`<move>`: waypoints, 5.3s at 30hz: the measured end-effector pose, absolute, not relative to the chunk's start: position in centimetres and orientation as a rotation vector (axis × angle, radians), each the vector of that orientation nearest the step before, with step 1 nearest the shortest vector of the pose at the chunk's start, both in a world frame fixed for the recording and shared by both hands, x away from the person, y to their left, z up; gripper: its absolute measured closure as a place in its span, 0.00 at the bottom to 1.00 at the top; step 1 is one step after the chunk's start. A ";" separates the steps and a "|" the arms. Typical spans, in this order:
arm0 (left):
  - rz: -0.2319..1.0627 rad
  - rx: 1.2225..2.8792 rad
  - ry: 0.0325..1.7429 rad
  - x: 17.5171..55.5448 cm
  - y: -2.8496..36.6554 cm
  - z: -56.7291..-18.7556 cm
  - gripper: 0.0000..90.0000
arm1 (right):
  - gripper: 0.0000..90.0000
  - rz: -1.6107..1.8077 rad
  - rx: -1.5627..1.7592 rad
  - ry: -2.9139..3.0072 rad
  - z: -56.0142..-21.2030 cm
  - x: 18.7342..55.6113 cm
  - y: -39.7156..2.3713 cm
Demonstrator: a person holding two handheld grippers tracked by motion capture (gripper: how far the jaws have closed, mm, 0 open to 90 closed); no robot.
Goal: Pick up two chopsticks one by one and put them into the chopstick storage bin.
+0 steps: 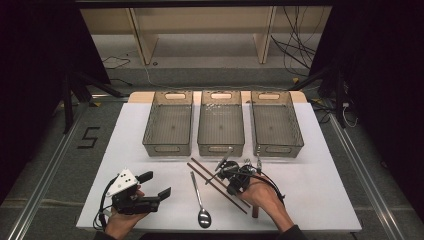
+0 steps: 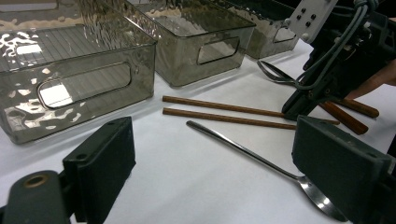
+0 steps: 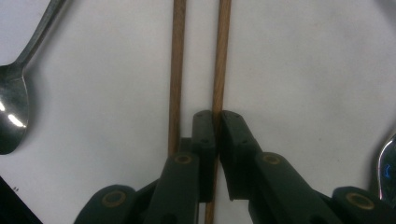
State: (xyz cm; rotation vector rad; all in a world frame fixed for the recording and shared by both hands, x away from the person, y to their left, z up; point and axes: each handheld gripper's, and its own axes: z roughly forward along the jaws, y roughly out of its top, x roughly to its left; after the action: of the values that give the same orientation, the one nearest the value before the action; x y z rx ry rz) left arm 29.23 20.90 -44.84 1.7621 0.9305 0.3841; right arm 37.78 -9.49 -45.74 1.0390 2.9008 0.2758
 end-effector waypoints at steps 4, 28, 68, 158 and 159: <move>0.386 1.762 0.931 29.2 20.9 -44.8 0.14 | 0.95 0.276 1.058 2.913 -45.8 38.1 -9.6; 0.376 1.766 0.937 29.3 20.9 -44.8 0.15 | 0.96 0.480 1.087 2.879 -43.0 38.1 -10.9; -0.003 1.623 1.087 35.9 12.3 -41.7 0.34 | 0.96 1.040 0.942 2.749 -39.0 35.5 -11.2; 0.134 1.628 1.276 50.7 21.2 -32.8 0.94 | 0.26 1.361 0.975 2.432 -41.5 31.1 -17.4; 0.136 1.630 1.283 50.9 21.2 -32.9 0.94 | 0.26 1.363 0.973 2.432 -41.6 31.1 -17.4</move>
State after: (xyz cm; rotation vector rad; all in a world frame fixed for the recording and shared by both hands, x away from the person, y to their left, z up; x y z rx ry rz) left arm 50.91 21.21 -32.87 1.6302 1.2826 0.1363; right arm 31.09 -17.43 -41.56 0.9727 2.4319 1.3627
